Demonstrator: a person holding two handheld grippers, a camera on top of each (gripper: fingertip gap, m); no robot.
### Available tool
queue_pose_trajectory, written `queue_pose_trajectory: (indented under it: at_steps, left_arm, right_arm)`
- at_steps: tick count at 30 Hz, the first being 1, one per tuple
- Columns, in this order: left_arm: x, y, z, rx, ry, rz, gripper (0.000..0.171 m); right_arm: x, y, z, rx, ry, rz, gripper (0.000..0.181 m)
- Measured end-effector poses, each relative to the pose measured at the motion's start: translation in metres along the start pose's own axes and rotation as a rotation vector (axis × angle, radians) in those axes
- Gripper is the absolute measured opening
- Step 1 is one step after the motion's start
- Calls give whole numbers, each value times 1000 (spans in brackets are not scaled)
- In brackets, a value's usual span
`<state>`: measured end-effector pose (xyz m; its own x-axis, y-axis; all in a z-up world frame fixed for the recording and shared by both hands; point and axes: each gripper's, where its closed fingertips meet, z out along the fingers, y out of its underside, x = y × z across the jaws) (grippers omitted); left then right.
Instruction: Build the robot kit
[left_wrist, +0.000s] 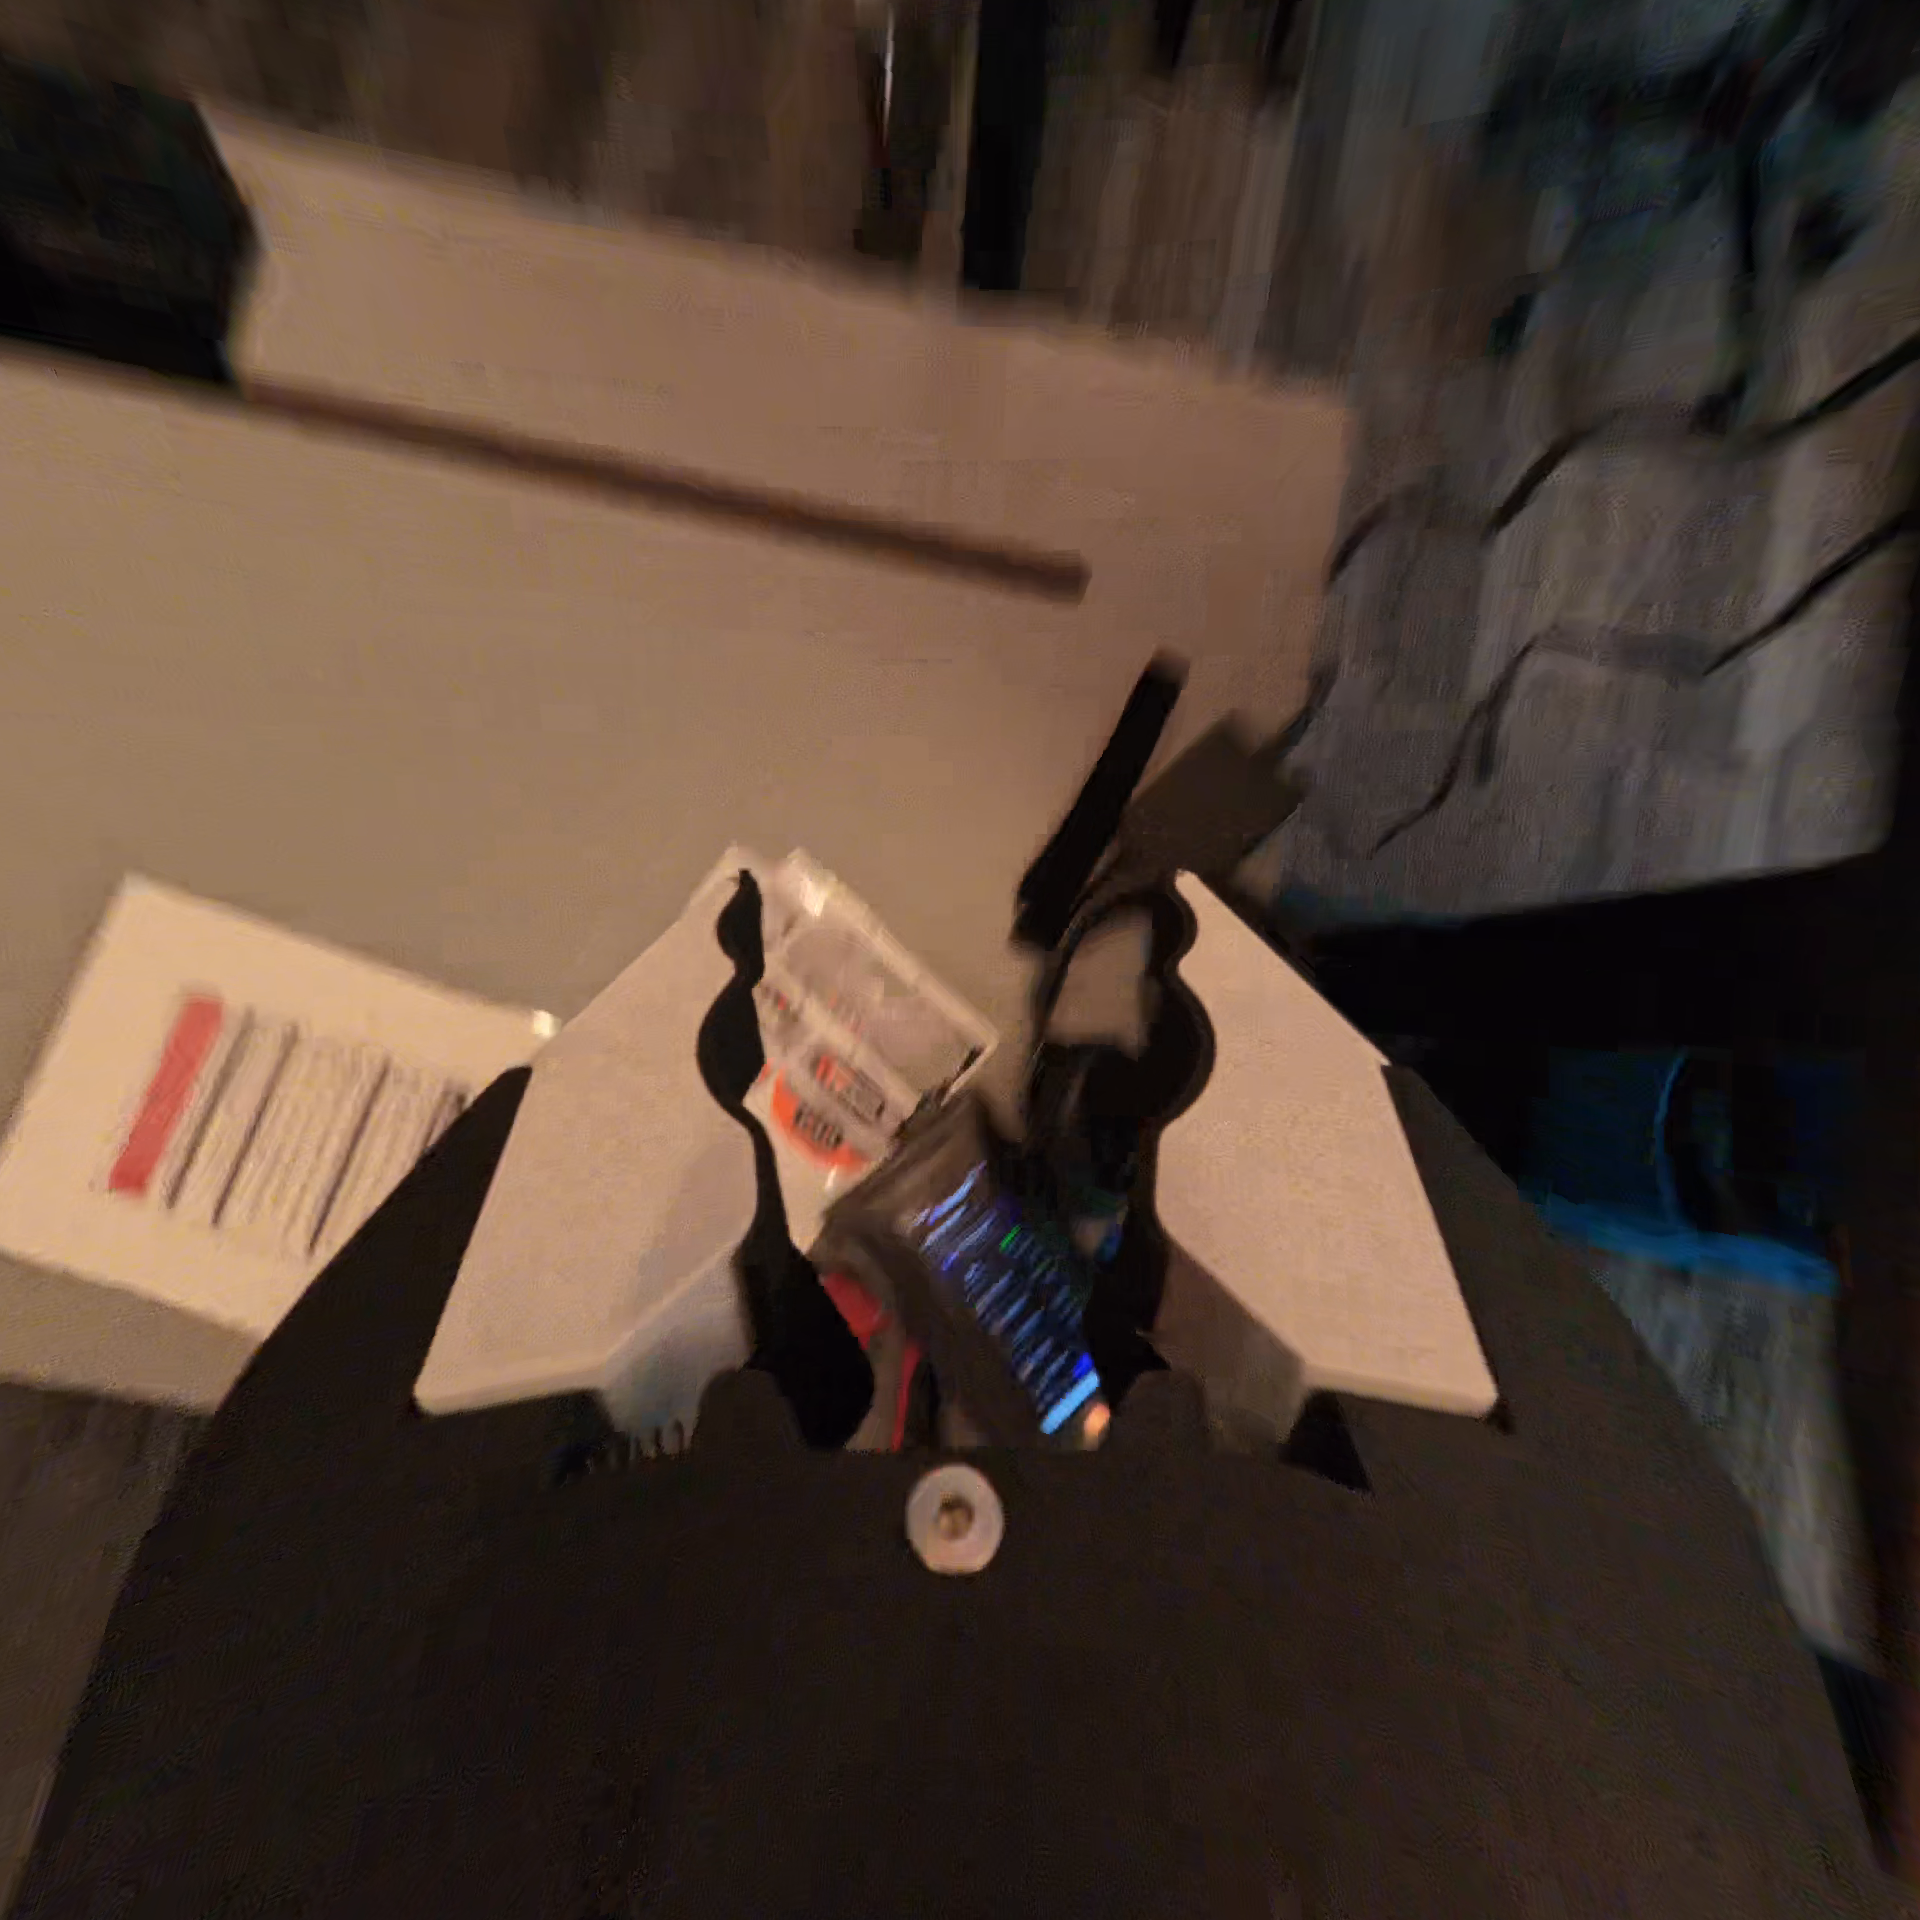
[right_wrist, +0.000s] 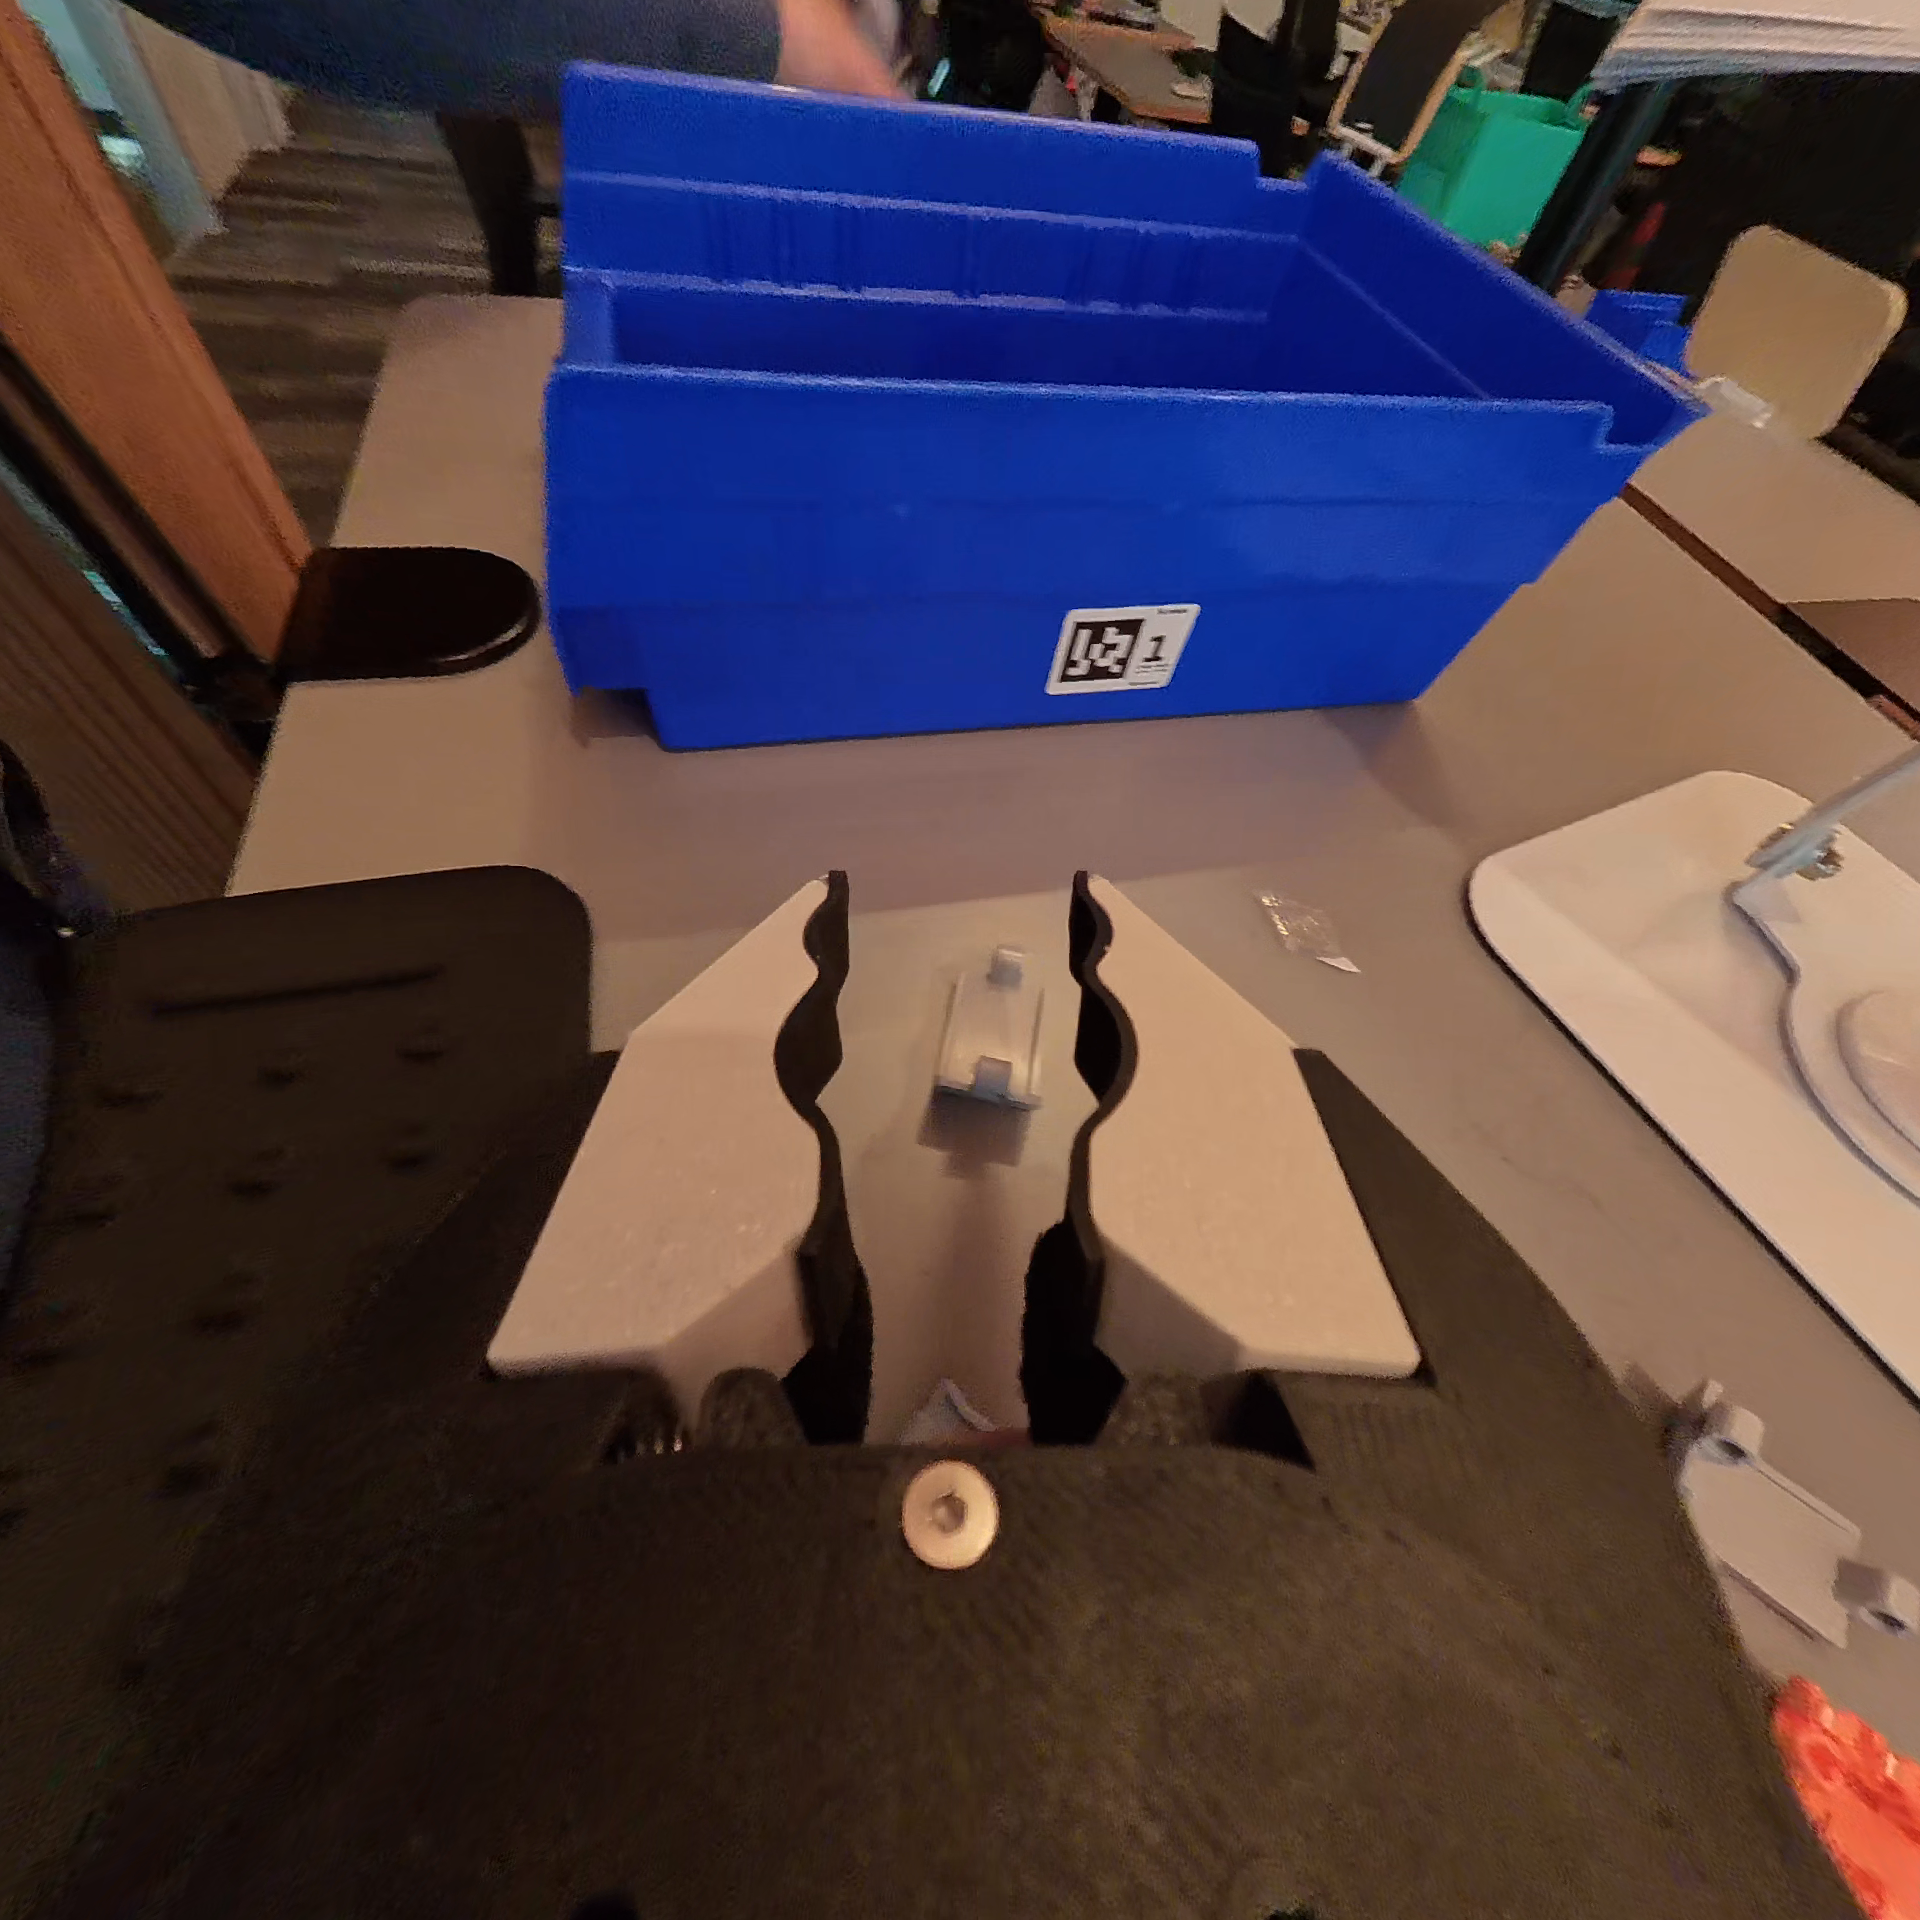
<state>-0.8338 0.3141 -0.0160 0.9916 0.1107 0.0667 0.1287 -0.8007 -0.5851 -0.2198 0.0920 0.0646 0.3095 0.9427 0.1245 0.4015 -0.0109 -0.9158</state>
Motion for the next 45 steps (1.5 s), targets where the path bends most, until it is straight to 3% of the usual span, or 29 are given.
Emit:
queue_pose_trajectory:
  at_steps: [2,5,8,11,16,21,25,27,29,31,38,42,45]
  left_arm:
    - [-36,65,57,-167,-29,16,84]
    - [-60,143,122,-349,22,-30,112]
    - [-69,186,166,-413,68,-55,119]
    - [-89,204,196,-426,33,-44,122]
    - [-119,219,219,-461,-73,68,130]
    - [-117,252,235,-517,-35,56,125]
    - [-118,245,239,-444,-30,71,125]
    - [-116,242,240,-422,-22,91,116]
    - [-109,236,240,-375,-7,123,95]
    - [-109,233,241,-343,-12,107,87]
    - [-107,226,237,-309,-8,150,4]
    - [-107,199,221,-226,9,128,0]
    - [-106,151,190,-105,5,125,0]
  right_arm:
    - [7,2,1,-10,39,-8,38]
    - [12,5,3,-32,74,-12,37]
    - [18,13,4,-76,107,-7,37]
    - [26,21,6,-129,136,23,37]
    - [35,31,10,-194,159,74,36]
    - [42,40,11,-245,175,89,35]
    - [42,43,12,-267,177,91,34]
    - [42,44,13,-275,173,92,34]
    - [42,44,13,-276,173,94,33]
    - [42,45,13,-279,174,89,33]
    - [42,45,12,-278,180,81,31]
    - [41,44,13,-276,174,66,29]
    - [41,40,12,-248,176,52,31]
